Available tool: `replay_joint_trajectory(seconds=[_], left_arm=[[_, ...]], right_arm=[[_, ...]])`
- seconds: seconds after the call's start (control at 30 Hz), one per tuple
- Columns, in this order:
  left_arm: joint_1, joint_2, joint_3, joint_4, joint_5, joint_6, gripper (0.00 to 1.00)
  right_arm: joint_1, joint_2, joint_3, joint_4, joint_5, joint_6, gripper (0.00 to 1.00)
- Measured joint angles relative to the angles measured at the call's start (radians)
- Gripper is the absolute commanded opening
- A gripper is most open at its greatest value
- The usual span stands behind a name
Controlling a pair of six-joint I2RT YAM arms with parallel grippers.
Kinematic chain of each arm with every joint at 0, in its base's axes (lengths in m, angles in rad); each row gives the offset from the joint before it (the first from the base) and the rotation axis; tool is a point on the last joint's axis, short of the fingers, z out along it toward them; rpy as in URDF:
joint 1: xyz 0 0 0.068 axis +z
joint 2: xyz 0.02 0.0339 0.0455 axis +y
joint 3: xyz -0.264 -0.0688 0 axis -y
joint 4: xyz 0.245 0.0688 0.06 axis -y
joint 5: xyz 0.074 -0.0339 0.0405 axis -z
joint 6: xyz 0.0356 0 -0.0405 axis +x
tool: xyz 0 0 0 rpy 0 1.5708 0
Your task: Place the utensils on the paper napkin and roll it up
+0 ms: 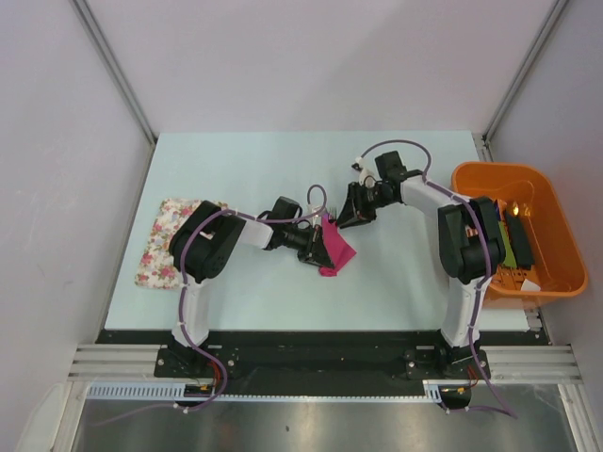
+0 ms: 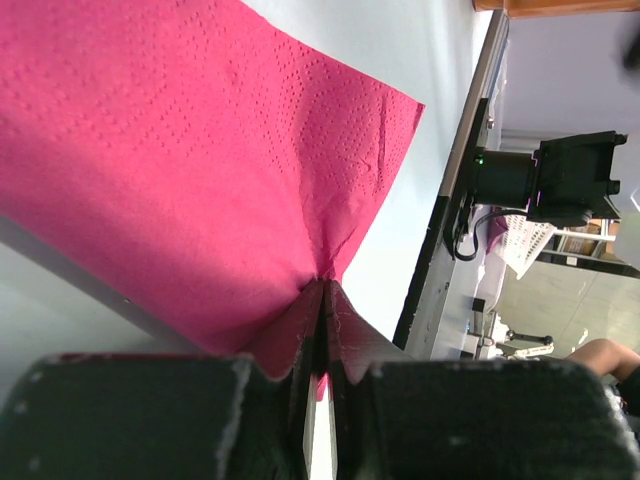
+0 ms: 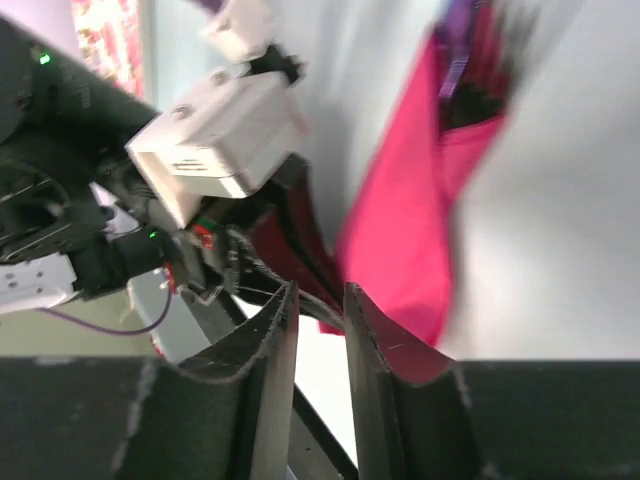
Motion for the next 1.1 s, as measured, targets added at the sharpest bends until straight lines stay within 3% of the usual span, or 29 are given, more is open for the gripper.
replay_joint_trajectory(seconds=[0.37, 0.6, 1.1], left_arm=[[0.0, 0.0, 0.003, -0.002, 0.003, -0.001, 0.14], [-0.001, -0.006, 0.005, 0.0, 0.02, -0.002, 0.34], [-0.004, -0.135, -0.136, 0.16, 0.016, -0.138, 0.32]], right_arm=[[0.037, 0.087, -0.121, 0.017, 0.035, -0.007, 0.23], [0.04, 0.095, -0.121, 0.018, 0.044, -0.017, 0.18], [0.057, 0.084, -0.118, 0.006, 0.095, -0.042, 0.15]])
